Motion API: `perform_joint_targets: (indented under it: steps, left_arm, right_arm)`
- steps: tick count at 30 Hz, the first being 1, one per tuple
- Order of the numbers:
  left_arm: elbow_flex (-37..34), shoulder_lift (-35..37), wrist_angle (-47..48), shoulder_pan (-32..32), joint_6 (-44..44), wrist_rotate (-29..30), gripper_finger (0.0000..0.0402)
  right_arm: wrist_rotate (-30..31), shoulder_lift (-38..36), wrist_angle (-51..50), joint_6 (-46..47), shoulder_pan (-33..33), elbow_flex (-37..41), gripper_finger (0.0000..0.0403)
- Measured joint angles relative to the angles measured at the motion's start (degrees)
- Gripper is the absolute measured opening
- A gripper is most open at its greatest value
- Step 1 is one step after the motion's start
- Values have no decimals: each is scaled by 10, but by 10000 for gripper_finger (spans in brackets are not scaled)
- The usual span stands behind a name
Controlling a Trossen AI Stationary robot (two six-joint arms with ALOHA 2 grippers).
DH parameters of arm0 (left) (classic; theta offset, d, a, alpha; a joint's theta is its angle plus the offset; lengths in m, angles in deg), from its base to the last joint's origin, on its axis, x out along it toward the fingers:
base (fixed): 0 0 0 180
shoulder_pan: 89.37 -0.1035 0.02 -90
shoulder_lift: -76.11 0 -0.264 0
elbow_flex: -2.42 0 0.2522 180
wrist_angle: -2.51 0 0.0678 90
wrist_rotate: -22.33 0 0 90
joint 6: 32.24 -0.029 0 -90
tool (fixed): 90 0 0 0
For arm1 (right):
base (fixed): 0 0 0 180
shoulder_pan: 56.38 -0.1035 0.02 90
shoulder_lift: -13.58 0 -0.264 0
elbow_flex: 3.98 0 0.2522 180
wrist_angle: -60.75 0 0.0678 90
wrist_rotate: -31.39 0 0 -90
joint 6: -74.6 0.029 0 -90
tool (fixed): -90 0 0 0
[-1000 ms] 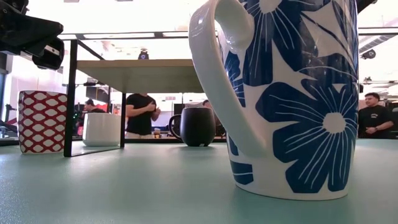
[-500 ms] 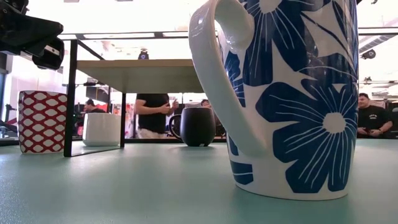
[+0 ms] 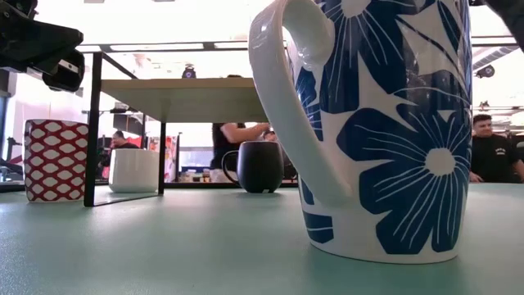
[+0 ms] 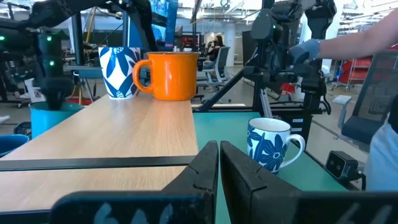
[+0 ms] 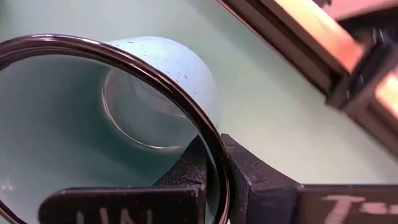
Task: Place coffee mugs
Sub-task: Put the blue mug on the shelf
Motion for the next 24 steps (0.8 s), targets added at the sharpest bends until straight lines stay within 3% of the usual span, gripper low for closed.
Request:
perform_joint_targets:
  steps: [15,24]
  left_arm:
    - [0,0,0,0,0,0,0]
    - [0,0,0,0,0,0,0]
  right_arm:
    - [-1,39,11,-227,-91,-35,14]
    - [-3,41,52,-252,-119,-34,71]
